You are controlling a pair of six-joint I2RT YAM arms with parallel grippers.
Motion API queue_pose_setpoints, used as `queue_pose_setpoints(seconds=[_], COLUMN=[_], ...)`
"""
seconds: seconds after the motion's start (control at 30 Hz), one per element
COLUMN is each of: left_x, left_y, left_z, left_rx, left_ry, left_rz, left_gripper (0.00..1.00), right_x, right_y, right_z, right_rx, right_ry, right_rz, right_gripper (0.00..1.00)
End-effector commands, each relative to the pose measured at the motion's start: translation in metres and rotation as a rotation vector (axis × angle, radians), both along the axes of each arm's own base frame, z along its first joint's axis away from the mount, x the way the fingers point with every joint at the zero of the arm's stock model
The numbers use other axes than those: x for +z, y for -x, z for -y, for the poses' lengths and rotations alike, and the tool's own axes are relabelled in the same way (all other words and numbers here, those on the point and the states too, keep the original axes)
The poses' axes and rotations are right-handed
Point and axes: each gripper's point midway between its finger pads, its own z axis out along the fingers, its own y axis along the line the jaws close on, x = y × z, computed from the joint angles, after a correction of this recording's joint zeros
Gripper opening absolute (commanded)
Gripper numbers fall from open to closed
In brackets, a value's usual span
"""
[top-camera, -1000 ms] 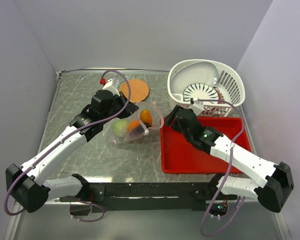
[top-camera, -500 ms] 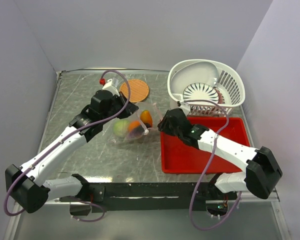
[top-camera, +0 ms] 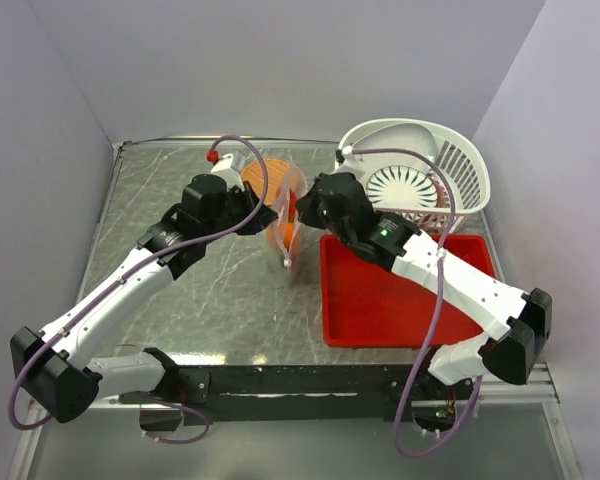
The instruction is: Place the food in the zip-top bag and seal the zipper
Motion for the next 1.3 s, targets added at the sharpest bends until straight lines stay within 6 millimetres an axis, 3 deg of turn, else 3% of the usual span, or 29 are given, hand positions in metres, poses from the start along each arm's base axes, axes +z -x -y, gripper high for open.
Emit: queue_pose_setpoints(seconds=[0.0, 0.3, 0.57, 0.77, 0.93, 1.0, 1.07, 1.27], left_x=[0.019, 0.035, 0.060, 0.048, 0.038, 0.037, 0.041, 0.044], left_y=[0.003, -0.007, -0.017, -0.015, -0.007, -0.006, -0.004, 0.002], left_z=[0.001, -0.003, -0.005, 0.003, 0.003, -0.001, -0.003, -0.009], left_rx=[-0.032, 0.004, 0.012, -0.037, -0.064, -0.056, -0.054, -0.049], left_ry=[0.005, -0.007, -0.058, -0.068, -0.069, -0.080, -0.077, -0.074], left_rz=[0.060, 0.099, 0.143, 0.117, 0.109, 0.118, 0.135, 0.151], left_gripper=[0.01, 0.01, 0.01, 0.03, 0.16, 0.27, 0.30, 0.59], right_x=[-0.026, -0.037, -0.015, -0.035, -0.052, -0.053, -0.054, -0.051], right_y=[-0.013, -0.019, -0.019, -0.021, -0.023, -0.023, -0.023, -0.022], right_z=[0.004, 0.003, -0.002, 0.000, 0.000, 0.001, 0.004, 0.007], right_rx=[-0.026, -0.037, 0.000, -0.008, -0.002, -0.006, -0.014, -0.018], right_ry=[0.133, 0.145, 0.083, 0.111, 0.106, 0.108, 0.111, 0.113], right_rz=[-0.049, -0.089, -0.079, -0.121, -0.168, -0.167, -0.168, -0.168], right_gripper=[0.00, 0.00, 0.00, 0.00, 0.00, 0.00, 0.00, 0.00])
